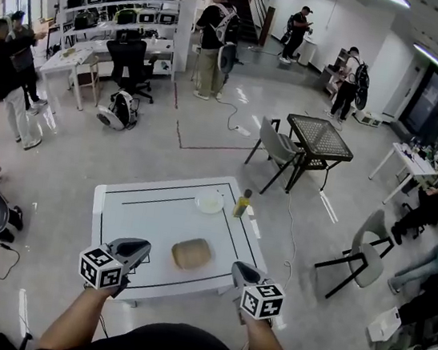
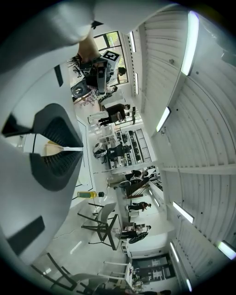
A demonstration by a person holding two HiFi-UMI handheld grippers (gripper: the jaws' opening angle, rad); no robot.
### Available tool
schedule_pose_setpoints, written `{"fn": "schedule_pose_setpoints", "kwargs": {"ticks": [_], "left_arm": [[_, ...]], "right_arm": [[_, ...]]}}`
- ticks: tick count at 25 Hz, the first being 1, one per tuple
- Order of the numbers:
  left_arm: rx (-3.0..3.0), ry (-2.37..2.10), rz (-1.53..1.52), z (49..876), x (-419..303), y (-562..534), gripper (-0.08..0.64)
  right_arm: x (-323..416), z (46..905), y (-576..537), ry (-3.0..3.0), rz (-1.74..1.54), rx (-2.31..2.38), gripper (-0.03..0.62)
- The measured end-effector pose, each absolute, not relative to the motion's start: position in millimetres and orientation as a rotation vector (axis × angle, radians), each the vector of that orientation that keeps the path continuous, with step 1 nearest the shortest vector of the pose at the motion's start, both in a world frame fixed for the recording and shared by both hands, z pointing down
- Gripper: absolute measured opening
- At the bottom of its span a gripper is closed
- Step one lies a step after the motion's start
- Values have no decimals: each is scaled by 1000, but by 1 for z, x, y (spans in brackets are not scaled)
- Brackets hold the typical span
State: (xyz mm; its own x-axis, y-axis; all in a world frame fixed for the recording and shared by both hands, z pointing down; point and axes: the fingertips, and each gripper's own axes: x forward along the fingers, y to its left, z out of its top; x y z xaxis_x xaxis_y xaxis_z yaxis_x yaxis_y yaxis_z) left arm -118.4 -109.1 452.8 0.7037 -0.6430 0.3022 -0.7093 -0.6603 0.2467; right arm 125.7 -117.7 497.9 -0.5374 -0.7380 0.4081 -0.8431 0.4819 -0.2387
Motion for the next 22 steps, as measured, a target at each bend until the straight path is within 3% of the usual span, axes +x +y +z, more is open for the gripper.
{"fn": "schedule_pose_setpoints", "kwargs": {"ticks": [22], "left_arm": [[2538, -1070, 297, 467, -86, -103, 34]], "right_arm": [[157, 519, -120, -2493, 665, 1302, 38]]}}
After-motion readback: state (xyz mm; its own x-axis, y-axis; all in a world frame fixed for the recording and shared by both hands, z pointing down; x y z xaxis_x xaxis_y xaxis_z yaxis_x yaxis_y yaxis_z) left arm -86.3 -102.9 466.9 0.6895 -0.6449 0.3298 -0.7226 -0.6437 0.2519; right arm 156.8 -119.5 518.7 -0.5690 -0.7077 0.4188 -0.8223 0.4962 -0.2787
